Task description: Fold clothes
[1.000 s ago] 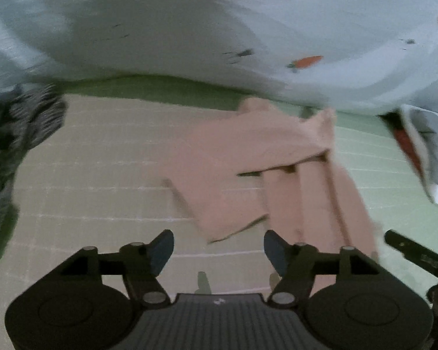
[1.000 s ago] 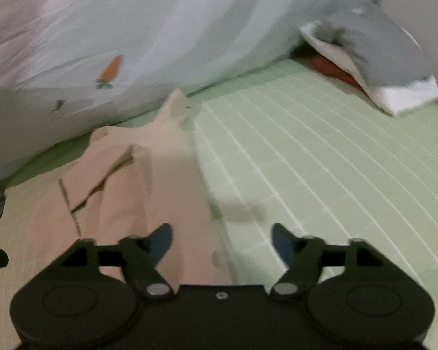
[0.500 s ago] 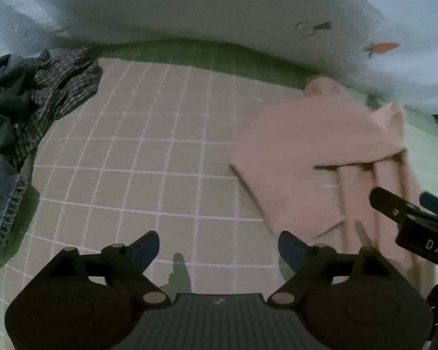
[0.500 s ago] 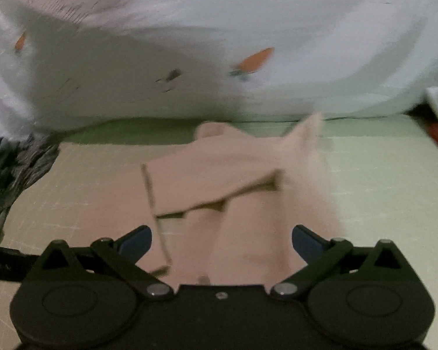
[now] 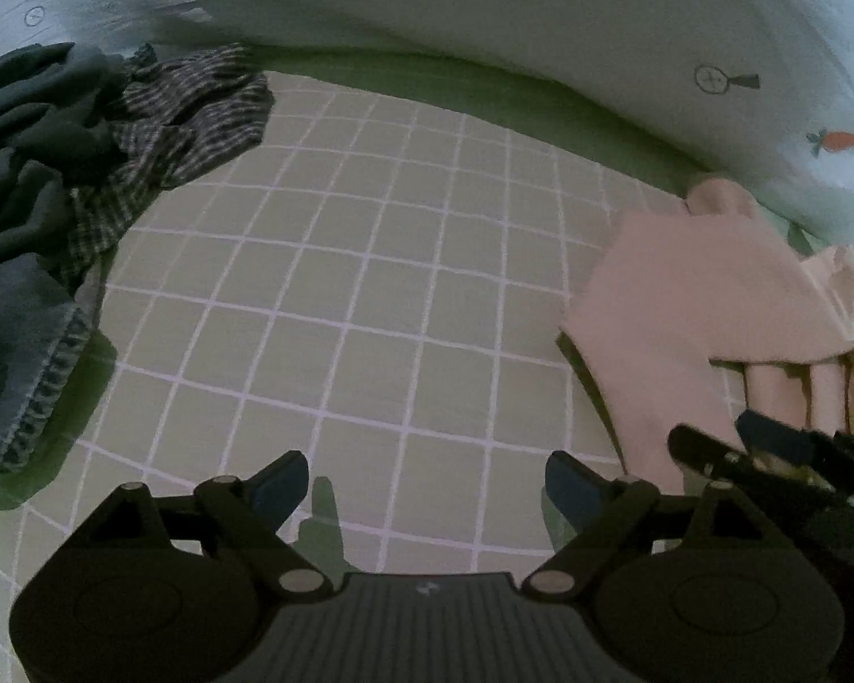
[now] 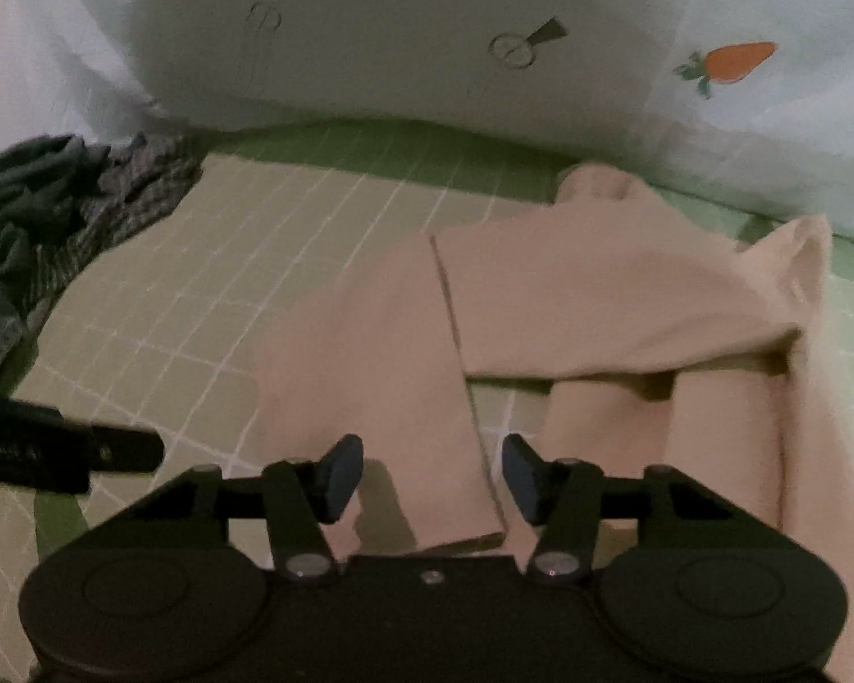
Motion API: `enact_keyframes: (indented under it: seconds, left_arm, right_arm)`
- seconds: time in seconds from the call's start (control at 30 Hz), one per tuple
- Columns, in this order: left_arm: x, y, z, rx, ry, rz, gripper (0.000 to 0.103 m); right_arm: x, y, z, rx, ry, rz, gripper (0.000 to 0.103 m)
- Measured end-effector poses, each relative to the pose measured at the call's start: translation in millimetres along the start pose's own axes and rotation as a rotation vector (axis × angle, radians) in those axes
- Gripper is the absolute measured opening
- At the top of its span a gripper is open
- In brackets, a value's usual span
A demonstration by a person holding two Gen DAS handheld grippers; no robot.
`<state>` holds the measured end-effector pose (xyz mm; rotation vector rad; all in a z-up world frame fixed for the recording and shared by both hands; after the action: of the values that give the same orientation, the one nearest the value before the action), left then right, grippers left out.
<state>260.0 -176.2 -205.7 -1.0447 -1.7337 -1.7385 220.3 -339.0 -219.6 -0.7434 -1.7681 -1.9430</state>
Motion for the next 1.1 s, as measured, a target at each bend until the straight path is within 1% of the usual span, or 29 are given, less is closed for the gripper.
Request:
enact_keyframes:
  seconds: [0.03,0.07,0.13,0.17,0.2,0.3,0.37,0.5,0.63,0.73,0.8,0.9,1.03,1.1]
  left_arm:
    - [1.0,1.0,1.0,0.001,0.003,-0.004,0.09]
    - [2.6,2.4,1.3,0.001,0.005,-0.008,0.09]
    - [7.7,6.2,1.5,0.001,0.007,-0.022,0.09]
    - [11.4,8.1,0.7,-0.001,0.006,-0.032,0.09]
    - [16.3,10.5,-0.7,-0.004,0.004,-0.044,0.09]
    - [32.2,16.7,-5.6,-0.021,-0.012,-0.085,0.09]
    - [43.8,17.4,-10.2,-0.033,-0.025,-0.109,0.09]
    - [65.1,6.3,-27.2,-0.061,-0.061,-0.134,0.09]
    - [83.5,-15.2,-51.9,-0.111,-0.108,-0.136,0.09]
    - [97.3,-32.1,-74.4,-0.164,-0.143,-0.137,0.09]
    - [104.6,-42.9,-86.6,-0.189,-0.16,-0.134,0.09]
    - [115.5,-56.0,-105.0,-0.213,-0.178,-0.126,0.09]
    - [122.5,-76.7,-125.7,-0.227,-0.189,-0.091,0.09]
    - [125.1,-89.1,-133.2,-0.236,-0.192,-0.07,0.09]
  right_arm:
    - [-2.0,-1.5,1.0,0.008,0.0,0.01,0.054]
    - [-1.6,-1.5,1.4,0.006,0.005,0.014,0.05]
    - [0.0,-0.9,1.8,0.0,0.016,0.018,0.036]
    - [0.7,-0.6,2.1,-0.003,0.022,0.019,0.01]
    - [2.5,0.2,2.2,-0.012,0.037,0.022,0.004]
    - [19.7,9.3,4.8,0.033,0.042,-0.045,0.004]
    - [39.2,18.7,4.0,0.026,0.035,-0.102,0.004]
    - [91.6,32.0,-6.2,-0.017,0.0,-0.214,0.004]
    - [141.7,25.7,-29.5,-0.108,-0.048,-0.275,0.004]
    - [171.1,11.0,-51.2,-0.191,-0.085,-0.288,0.004]
    - [185.3,-2.9,-65.0,-0.239,-0.111,-0.28,0.004]
    - [199.3,-25.4,-80.7,-0.291,-0.13,-0.249,0.004]
    - [214.4,-60.1,-98.9,-0.37,-0.149,-0.193,0.004]
    - [220.3,-76.1,-106.2,-0.386,-0.165,-0.16,0.004]
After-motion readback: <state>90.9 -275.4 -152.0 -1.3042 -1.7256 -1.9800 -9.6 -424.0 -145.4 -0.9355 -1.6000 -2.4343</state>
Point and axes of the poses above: each gripper's, at about its wrist camera, not at the fingertips, and x roughly against the way its jaws point, z to its left, y to its top, the point moved 9 cm from there along -x, roughly the way its jaws point, and after that the axes turned 11 degrees about -z, right-handed, at the moved point
